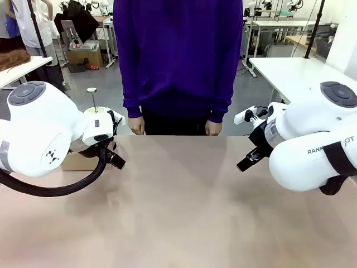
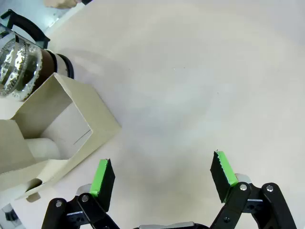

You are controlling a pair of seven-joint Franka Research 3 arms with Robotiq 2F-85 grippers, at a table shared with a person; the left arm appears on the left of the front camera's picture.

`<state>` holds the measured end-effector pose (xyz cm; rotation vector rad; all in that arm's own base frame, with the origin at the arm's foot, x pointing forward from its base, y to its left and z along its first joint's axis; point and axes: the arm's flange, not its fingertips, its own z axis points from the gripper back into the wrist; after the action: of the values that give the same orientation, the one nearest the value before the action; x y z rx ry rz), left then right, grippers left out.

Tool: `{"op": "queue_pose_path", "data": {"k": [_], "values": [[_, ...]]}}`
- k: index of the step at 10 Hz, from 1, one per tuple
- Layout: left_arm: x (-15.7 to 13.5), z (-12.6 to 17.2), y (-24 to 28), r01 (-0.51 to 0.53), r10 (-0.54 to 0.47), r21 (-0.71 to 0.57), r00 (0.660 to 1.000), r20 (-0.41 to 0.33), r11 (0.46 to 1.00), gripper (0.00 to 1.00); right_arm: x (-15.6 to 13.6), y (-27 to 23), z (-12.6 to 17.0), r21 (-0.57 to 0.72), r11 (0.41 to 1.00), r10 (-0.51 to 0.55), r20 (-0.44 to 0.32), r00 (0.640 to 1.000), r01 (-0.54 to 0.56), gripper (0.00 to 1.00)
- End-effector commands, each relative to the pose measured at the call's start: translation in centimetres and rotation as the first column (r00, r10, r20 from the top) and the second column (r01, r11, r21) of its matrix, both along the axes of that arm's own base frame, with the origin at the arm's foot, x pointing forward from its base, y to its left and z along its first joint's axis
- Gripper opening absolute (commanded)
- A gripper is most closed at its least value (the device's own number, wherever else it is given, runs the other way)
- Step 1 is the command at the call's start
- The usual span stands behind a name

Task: Pour a drink into a cup and package it in a carrier.
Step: Pick up the 600 ml Paper Cup and place it in the middle top area of the table.

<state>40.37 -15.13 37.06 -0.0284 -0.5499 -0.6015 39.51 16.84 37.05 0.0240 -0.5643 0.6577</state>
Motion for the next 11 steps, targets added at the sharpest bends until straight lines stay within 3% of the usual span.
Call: {"op": "queue_pose_path", "data": {"k": [1, 11], "values": [[0.00, 0.00, 0.00, 0.000, 0.000, 0.000, 1.000, 0.000, 1.000, 1.00, 0.00, 0.00, 0.00, 0.000, 1.000, 0.000, 0.000, 1.000, 0.000, 1.00], [0.00, 0.00, 0.00, 0.000, 0.000, 0.000, 1.000, 0.000, 1.000, 1.00, 0.00, 0.00, 0.00, 0.000, 1.000, 0.000, 0.000, 1.000, 0.000, 1.00]]}}
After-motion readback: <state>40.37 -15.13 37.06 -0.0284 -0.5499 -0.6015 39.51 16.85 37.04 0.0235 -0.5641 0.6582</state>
